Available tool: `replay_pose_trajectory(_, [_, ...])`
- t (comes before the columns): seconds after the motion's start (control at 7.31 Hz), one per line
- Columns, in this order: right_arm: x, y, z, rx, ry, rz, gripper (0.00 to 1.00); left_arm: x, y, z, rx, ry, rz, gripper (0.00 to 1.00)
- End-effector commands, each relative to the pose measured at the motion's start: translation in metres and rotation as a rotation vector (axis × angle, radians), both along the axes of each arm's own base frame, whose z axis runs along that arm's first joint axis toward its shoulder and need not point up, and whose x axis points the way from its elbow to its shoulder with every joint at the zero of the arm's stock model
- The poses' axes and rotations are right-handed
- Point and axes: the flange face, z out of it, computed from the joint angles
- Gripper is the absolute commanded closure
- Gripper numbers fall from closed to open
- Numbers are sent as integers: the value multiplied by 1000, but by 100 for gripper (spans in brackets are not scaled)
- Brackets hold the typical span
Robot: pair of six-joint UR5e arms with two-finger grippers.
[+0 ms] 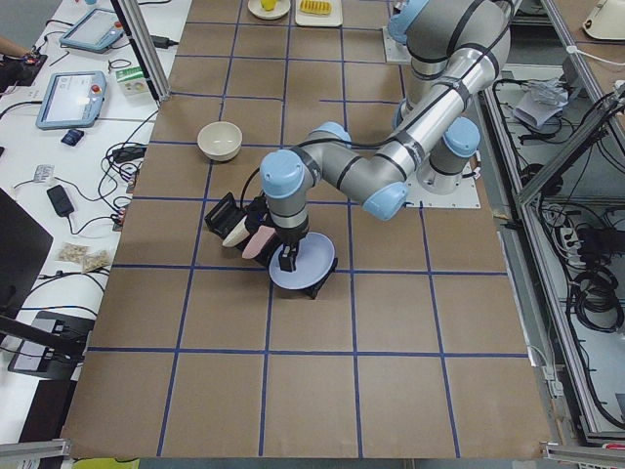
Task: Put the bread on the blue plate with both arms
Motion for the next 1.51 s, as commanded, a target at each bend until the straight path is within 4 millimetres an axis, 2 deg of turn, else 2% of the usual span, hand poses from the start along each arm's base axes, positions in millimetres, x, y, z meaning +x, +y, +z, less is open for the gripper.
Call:
replay_pose_trajectory(0.0, [-22,13,-60,-20,28,-27,0,41,-7,-48,-14,5,-35,0])
replay_pose_trajectory(0.27, [-15,23,-87,13,14,-98,0,43,-10,-82,7,74,-30,0])
replay_pose_trajectory(0.41, [-18,21,-95,11,25,-97,0,41,-13,-87,-12,120,-18,0])
replay_pose_trajectory(0.55, [-23,19,-104,27,56,-93,0,42,-15,-101,-3,139,3,0])
replay_pose_trajectory(0.68, [-24,18,-116,42,48,-94,0,48,-18,-101,-4,130,9,6])
replay_pose_trajectory(0.82, [-24,18,-119,48,46,-94,0,52,-21,-101,-3,128,27,26])
replay_pose_trajectory(0.96, [-24,19,-121,51,44,-98,0,52,-21,-112,15,153,30,37])
replay_pose_trajectory(1.23, [-24,19,-127,61,37,-101,3,48,-18,-116,44,208,60,66])
replay_pose_trajectory(1.37, [-27,21,-128,63,36,-107,30,48,-18,-116,39,219,64,79])
